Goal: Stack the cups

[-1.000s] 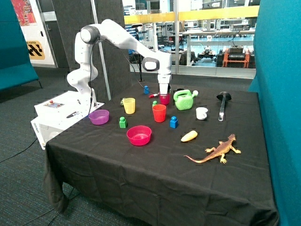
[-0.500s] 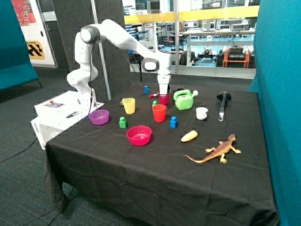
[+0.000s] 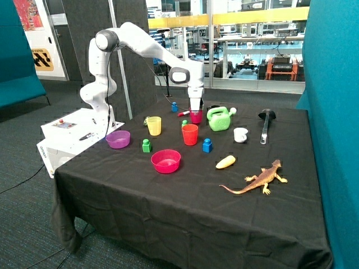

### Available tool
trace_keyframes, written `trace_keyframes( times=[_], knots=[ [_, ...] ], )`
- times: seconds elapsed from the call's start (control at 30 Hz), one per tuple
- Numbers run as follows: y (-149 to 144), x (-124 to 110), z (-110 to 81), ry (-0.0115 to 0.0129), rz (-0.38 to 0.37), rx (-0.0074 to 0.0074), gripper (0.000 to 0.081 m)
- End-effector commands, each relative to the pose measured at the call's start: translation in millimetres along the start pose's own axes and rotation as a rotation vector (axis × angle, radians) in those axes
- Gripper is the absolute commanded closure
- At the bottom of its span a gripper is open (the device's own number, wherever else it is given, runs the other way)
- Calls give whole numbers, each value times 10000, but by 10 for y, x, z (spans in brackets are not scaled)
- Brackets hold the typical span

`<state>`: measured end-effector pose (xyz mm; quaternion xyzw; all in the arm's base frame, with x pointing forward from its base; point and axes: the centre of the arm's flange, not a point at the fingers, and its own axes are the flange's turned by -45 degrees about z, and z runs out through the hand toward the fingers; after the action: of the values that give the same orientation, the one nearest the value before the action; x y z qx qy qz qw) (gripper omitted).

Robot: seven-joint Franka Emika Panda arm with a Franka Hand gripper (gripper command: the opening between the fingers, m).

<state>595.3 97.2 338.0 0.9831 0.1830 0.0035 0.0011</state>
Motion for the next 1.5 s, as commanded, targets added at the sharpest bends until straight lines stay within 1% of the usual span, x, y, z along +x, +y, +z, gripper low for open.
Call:
trace_keyframes(
  times=[0.0, 0.13, 0.3, 0.5, 0.7, 0.8, 0.9, 0.97, 1.07, 1.17, 1.33, 1.47],
  knots=[
    [25, -37, -190, -64, 22, 34, 808],
    [50, -88, -278, -64, 75, 34, 808],
    [72, -170, -384, -64, -41, 34, 808],
    [96, -350, -555, -63, -277, 35, 808],
    [149, -504, -696, -63, -353, 35, 808],
    [191, -592, -779, -63, -316, 35, 808],
    [303, -744, -908, -64, -139, 35, 808],
    [391, -839, -963, -64, 60, 34, 808],
    [501, -979, -1006, -64, 200, 34, 808],
    [535, -1043, -1021, -64, 228, 34, 808],
    [620, -1270, -1081, -65, 342, 33, 808],
    [646, -1356, -1109, -64, 334, 33, 808]
  ],
)
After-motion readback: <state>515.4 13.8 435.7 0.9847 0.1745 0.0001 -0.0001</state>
